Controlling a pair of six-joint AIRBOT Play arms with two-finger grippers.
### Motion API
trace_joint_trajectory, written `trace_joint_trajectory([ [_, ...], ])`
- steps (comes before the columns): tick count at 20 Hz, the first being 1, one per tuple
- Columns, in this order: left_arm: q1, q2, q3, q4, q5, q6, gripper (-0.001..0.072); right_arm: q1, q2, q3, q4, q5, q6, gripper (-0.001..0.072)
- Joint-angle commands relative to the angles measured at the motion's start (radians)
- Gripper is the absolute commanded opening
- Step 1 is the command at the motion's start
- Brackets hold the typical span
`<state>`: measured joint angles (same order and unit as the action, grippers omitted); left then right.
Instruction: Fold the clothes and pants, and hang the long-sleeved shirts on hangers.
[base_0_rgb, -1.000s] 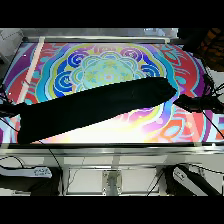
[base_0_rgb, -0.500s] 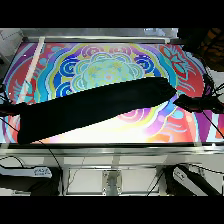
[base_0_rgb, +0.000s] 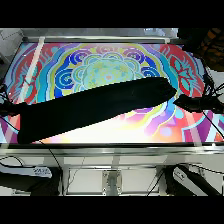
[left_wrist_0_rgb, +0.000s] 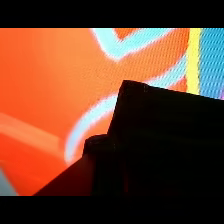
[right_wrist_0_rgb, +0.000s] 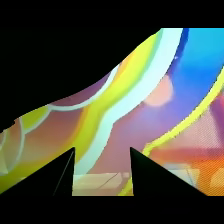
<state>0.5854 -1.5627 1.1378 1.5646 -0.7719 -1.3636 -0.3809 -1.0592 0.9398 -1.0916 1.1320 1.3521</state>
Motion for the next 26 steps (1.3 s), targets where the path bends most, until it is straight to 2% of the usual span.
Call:
trace_joint_trajectory([
  [1, -0.002, -0.012, 0.006, -0.005, -0.006, 0.015, 0.0029, 0.001, 0.001, 0.0, 0.0, 0.0, 0.0, 0.0366],
  [12, -0.005, 0.018, 0.137, -0.006, 0.002, 0.017, 0.0038, 0.001, 0.001, 0.0, 0.0, -0.018, 0.008, 0.0366],
  [13, -0.006, 0.014, 0.137, -0.006, 0.002, 0.017, 0.0098, 0.001, 0.001, 0.0, 0.0, -0.02, 0.008, 0.0366],
  [14, -0.006, 0.012, 0.137, -0.005, 0.003, 0.017, 0.0262, 0.001, 0.001, 0.0, 0.0, -0.021, 0.008, 0.0367],
  [15, -0.006, 0.011, 0.137, -0.005, 0.002, 0.017, 0.0371, 0.001, 0.001, 0.0, 0.0, -0.021, 0.008, 0.0367],
  [16, -0.006, 0.012, 0.137, -0.005, 0.0, 0.018, 0.0402, 0.001, 0.001, 0.0, 0.0, -0.021, 0.008, 0.0366],
  [18, -0.004, 0.012, 0.137, -0.005, -0.032, 0.019, 0.0416, 0.001, 0.001, 0.0, 0.0, -0.021, 0.008, 0.0366],
  [20, 0.011, 0.01, 0.137, -0.011, -0.1, 0.076, 0.0417, 0.001, 0.001, 0.0, 0.0, -0.021, 0.008, 0.0367],
  [22, 0.043, 0.002, 0.137, -0.053, -0.186, 0.143, 0.0481, 0.001, 0.001, 0.0, 0.0, -0.022, 0.008, 0.0366],
  [26, 0.158, -0.021, 0.137, -0.192, -0.331, 0.214, 0.0548, 0.001, 0.001, 0.0, 0.0, -0.021, 0.008, 0.0366],
])
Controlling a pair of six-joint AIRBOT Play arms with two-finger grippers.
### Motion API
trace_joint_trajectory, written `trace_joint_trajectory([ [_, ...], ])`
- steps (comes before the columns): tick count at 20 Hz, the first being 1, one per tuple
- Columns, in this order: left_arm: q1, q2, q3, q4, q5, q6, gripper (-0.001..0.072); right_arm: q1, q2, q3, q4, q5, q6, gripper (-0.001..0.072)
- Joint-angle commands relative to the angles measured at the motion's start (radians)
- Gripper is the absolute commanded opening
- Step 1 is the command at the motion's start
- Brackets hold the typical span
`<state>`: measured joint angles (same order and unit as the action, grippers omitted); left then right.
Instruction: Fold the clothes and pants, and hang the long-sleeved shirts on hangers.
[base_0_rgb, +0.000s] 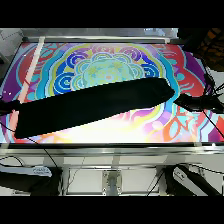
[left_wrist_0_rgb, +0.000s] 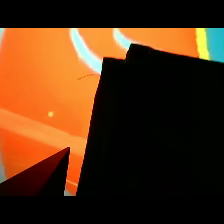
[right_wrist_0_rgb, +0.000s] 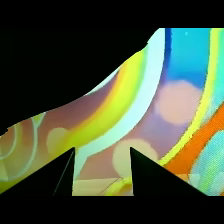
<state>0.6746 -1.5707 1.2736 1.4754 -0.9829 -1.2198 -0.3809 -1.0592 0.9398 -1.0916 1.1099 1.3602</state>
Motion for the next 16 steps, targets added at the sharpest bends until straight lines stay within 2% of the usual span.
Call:
trace_joint_trajectory([
  [1, 0.106, -0.018, 0.001, -0.164, -0.15, 0.096, 0.0547, 0.001, 0.001, 0.0, 0.001, 0.001, 0.0, 0.0366],
  [5, 0.21, -0.061, 0.001, -0.342, -0.266, 0.168, 0.0548, 0.001, 0.001, 0.0, 0.021, 0.001, 0.0, 0.0367],
  [8, 0.211, -0.101, 0.001, -0.336, -0.314, 0.188, 0.0548, 0.001, 0.001, 0.0, 0.025, 0.003, 0.0, 0.0366],
  [16, 0.204, -0.156, 0.007, -0.306, -0.324, 0.2, 0.0547, 0.001, 0.001, 0.0, 0.051, 0.019, 0.008, 0.0366],
])
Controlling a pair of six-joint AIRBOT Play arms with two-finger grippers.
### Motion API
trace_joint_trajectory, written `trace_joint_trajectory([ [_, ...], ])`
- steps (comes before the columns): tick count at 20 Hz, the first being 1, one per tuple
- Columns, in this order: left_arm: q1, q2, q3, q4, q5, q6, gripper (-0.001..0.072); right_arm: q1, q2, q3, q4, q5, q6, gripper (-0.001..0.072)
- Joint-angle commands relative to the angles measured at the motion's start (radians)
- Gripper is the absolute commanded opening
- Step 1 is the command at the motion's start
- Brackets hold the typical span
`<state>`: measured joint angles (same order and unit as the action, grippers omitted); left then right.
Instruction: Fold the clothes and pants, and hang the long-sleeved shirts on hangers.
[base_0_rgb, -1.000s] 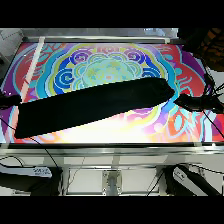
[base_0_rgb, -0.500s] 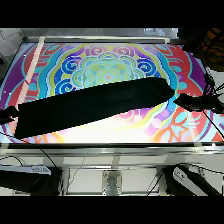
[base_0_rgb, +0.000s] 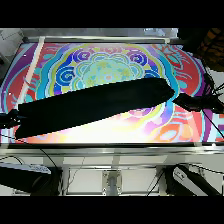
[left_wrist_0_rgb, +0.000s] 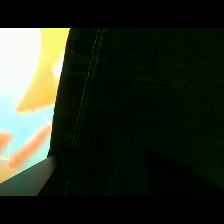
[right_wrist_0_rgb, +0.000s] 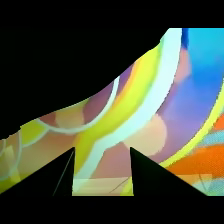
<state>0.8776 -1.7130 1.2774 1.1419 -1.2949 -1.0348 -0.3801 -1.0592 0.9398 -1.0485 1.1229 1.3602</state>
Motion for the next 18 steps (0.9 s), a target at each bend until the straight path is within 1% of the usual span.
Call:
trace_joint_trajectory([
  [1, 0.006, -0.011, 0.019, 0.05, -0.022, 0.014, 0.0546, 0.0, 0.001, 0.0, 0.008, 0.008, 0.01, 0.0366],
  [6, 0.035, 0.016, 0.076, 0.058, -0.031, 0.01, 0.0546, 0.0, 0.001, 0.0, 0.008, 0.01, 0.014, 0.0366],
  [9, 0.03, 0.016, 0.076, 0.105, -0.031, 0.003, 0.0546, 0.0, 0.001, 0.0, 0.008, 0.009, 0.014, 0.0366],
  [13, 0.029, 0.002, 0.076, 0.049, -0.031, 0.003, 0.0545, 0.0, 0.001, 0.0, 0.008, 0.009, 0.014, 0.0366],
  [18, 0.022, -0.027, 0.076, 0.055, -0.027, 0.002, 0.0546, 0.0, 0.001, 0.0, 0.008, 0.01, 0.018, 0.0366],
])
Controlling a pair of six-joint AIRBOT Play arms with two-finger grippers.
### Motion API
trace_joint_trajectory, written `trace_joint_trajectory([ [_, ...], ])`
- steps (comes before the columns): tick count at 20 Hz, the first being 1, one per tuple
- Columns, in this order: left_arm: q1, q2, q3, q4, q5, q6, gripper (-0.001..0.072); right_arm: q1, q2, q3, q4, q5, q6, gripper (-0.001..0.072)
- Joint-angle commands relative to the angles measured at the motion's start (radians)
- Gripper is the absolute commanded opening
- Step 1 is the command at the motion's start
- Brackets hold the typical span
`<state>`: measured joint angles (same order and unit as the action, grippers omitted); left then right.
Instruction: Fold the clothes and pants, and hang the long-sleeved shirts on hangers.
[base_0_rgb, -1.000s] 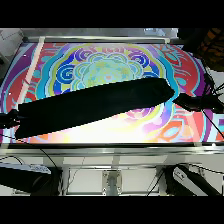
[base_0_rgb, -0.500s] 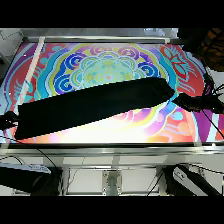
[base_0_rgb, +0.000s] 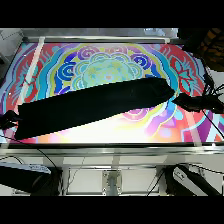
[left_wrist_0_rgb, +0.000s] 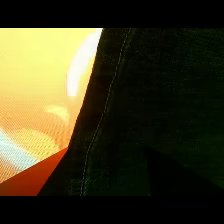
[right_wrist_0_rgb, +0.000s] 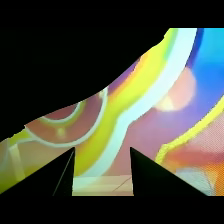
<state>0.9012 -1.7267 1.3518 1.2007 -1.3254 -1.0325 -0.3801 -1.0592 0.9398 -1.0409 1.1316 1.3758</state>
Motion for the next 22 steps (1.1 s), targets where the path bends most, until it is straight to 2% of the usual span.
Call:
trace_joint_trajectory([
  [1, -0.002, -0.016, 0.001, -0.004, 0.007, 0.0, 0.0546, 0.0, 0.001, 0.0, 0.001, 0.001, 0.002, 0.0366],
  [7, 0.005, -0.012, 0.002, 0.086, 0.012, -0.003, 0.0546, 0.0, 0.001, 0.0, 0.002, 0.0, 0.003, 0.0366],
  [15, 0.01, -0.012, 0.002, 0.081, 0.014, -0.003, 0.0546, 0.0, 0.001, 0.0, 0.001, 0.0, 0.003, 0.0366],
  [18, 0.003, -0.02, 0.001, 0.047, 0.014, -0.002, 0.0545, 0.0, 0.001, 0.0, 0.002, 0.0, 0.003, 0.0366],
  [22, -0.001, -0.08, 0.001, -0.089, -0.024, 0.008, 0.0546, 0.0, 0.001, 0.0, 0.002, 0.001, 0.003, 0.0366],
])
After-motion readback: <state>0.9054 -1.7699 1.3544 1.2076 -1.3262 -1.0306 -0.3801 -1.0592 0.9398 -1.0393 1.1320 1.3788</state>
